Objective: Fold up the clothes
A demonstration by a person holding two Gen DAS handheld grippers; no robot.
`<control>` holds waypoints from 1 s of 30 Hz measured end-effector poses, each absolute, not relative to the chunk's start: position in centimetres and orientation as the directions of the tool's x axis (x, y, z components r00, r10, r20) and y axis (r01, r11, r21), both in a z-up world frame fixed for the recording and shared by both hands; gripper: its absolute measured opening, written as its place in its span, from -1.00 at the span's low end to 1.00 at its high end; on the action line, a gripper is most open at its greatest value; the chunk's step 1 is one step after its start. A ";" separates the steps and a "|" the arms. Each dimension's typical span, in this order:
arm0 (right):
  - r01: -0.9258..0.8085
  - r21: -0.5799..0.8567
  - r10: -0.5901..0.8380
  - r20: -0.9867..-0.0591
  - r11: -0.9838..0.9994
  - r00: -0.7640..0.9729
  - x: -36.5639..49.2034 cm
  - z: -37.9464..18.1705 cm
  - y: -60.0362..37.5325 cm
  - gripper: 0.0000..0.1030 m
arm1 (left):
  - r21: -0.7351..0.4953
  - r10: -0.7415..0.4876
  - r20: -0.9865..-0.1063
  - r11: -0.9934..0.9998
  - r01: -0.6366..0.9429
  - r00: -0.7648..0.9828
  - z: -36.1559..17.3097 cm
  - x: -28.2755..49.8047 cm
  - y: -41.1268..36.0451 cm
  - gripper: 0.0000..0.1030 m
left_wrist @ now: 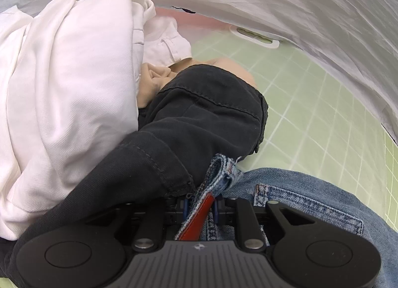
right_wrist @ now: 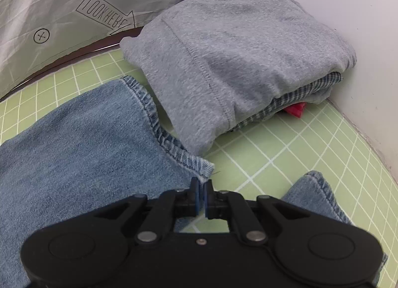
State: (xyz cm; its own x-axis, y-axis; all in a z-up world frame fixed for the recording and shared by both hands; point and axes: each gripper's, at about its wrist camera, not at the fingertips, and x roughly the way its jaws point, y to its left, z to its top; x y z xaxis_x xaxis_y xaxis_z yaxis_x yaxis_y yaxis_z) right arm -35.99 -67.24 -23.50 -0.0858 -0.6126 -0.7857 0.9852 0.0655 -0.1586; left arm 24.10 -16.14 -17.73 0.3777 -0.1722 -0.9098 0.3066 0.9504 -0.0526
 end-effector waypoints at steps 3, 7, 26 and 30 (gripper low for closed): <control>0.985 -0.166 -0.603 -0.792 0.054 -0.100 -36.8 -23.2 -67.4 -0.43 | -0.025 -0.158 -0.911 0.943 0.331 0.382 -17.8 23.5 -16.8 -0.54; 0.994 -0.087 -0.610 -0.792 0.062 -0.031 -38.6 -22.0 -66.1 0.05 | -0.015 -0.172 -0.912 0.921 0.389 0.372 -16.7 22.1 -17.3 -0.41; 0.981 0.092 -0.562 -0.809 0.169 0.173 -41.0 -23.0 -44.3 0.92 | -0.097 -0.281 -0.907 0.865 0.491 0.315 -14.9 5.0 -8.3 0.46; 0.979 0.084 -0.536 -0.827 0.183 0.171 -41.8 -23.8 -41.9 0.93 | -0.127 -0.262 -0.922 0.900 0.418 0.285 -15.8 3.0 -5.1 0.46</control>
State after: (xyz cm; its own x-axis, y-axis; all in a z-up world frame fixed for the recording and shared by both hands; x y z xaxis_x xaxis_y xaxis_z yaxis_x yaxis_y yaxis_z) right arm -41.82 -41.86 -23.82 0.1708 -0.5360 -0.8267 0.9795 0.1834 0.0835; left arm 2.98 -5.09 -15.85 0.2845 -0.2620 -0.9222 0.4179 0.8996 -0.1266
